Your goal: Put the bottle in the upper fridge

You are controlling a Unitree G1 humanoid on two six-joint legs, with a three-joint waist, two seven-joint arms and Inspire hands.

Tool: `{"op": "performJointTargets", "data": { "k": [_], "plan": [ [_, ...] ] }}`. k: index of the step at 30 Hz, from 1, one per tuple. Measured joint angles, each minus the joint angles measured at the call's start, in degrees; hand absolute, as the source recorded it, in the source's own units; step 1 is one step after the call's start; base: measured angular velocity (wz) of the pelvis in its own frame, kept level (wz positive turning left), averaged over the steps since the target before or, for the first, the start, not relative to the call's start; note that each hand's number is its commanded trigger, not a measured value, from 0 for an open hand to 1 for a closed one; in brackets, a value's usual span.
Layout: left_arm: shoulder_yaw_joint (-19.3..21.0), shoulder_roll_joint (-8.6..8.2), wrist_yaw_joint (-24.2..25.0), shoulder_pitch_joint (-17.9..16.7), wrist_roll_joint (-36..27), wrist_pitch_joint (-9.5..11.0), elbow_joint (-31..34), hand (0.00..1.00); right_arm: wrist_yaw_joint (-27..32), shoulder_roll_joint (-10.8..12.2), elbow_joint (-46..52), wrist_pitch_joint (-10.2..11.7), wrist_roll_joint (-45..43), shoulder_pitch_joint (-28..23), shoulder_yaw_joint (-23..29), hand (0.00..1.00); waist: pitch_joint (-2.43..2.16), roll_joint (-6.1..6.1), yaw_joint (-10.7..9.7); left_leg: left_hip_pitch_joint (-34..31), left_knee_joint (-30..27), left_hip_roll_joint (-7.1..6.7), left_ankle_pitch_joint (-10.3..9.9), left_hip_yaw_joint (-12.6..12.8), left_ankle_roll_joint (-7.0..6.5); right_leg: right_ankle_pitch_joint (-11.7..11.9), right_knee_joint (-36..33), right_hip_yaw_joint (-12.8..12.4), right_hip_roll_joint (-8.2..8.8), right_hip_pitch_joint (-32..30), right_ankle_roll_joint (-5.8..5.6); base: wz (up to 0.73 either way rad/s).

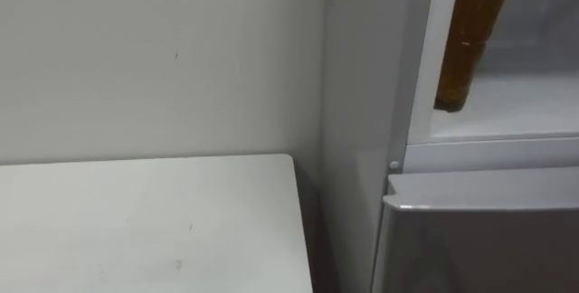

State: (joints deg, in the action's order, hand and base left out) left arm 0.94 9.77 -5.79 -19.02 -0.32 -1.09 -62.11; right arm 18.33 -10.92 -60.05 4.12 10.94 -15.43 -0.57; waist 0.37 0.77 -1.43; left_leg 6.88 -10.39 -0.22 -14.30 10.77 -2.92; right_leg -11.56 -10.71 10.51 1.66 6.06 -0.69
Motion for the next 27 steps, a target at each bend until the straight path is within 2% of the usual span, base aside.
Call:
{"op": "performJointTargets", "data": {
  "k": [7,9,13,17,20,23,24,27],
  "plan": [
    [0.08,-0.03,0.21,0.08,0.00,-1.08,-0.36,0.00,-1.07,0.38,-0.56,-0.01,1.14,0.68,0.48,0.00,-0.05,-0.14,-0.02,-0.01,0.44,0.15,-0.03,0.24,0.08,0.01,-0.14,-0.97,-0.24,-0.41,0.02,-0.03],
    [0.11,-0.06,0.18,0.08,-0.04,-1.08,-0.28,0.00,-1.11,0.37,-0.51,-0.02,2.70,0.53,2.17,0.00,-0.18,-0.38,-0.23,0.01,0.35,0.20,-0.03,0.85,0.08,0.01,-0.25,-1.20,-0.29,-0.63,0.02,-0.11],
    [0.83,-0.05,0.01,0.21,-0.18,-1.06,-0.22,0.00,-0.98,0.33,0.36,-0.04,7.14,0.23,5.62,0.00,-0.16,-0.77,-1.05,0.12,0.44,0.36,-0.04,1.82,0.09,0.01,-1.06,-2.56,-0.45,-1.21,0.03,-0.15],
    [1.37,0.16,0.02,0.56,-0.13,-0.99,-0.20,0.00,-0.52,-0.03,7.77,-0.72,14.10,-0.42,10.34,0.00,-0.29,-1.56,-3.12,0.84,0.85,0.30,-0.14,1.83,0.08,0.01,-1.30,-3.37,-0.63,-1.18,0.03,-0.12],
    [2.41,1.03,0.15,0.64,-0.11,0.18,-0.12,0.00,1.91,-0.13,13.19,-0.35,20.36,-0.13,13.82,0.00,-0.11,-1.99,-4.05,1.11,0.77,0.39,-0.22,1.84,0.10,-0.02,-1.92,-4.14,-0.87,-1.19,0.11,-0.16],
    [4.04,1.10,0.15,0.46,-0.13,0.67,-0.12,0.00,5.22,-0.16,17.99,0.47,27.15,0.34,18.79,0.00,-0.05,-2.38,-4.56,1.59,0.86,0.42,-0.30,2.82,0.13,-0.18,-1.92,-5.40,-0.99,-1.39,0.31,-0.14],
    [4.70,1.06,0.28,0.36,-0.11,0.87,0.21,0.00,6.18,-0.16,19.94,1.37,30.14,0.30,20.14,0.00,-0.05,-2.39,-4.58,1.58,0.88,0.43,-0.32,3.12,0.11,-0.21,-1.84,-5.68,-1.00,-1.62,0.33,-0.16],
    [6.80,1.16,0.34,-0.01,-0.01,1.31,1.78,0.00,8.50,-0.21,24.63,2.23,37.54,-0.28,23.44,0.00,-0.17,-2.64,-5.21,1.11,0.85,0.35,-0.32,3.15,0.08,-0.21,-1.68,-5.57,-0.96,-2.22,0.30,-0.03]
  ]
}}
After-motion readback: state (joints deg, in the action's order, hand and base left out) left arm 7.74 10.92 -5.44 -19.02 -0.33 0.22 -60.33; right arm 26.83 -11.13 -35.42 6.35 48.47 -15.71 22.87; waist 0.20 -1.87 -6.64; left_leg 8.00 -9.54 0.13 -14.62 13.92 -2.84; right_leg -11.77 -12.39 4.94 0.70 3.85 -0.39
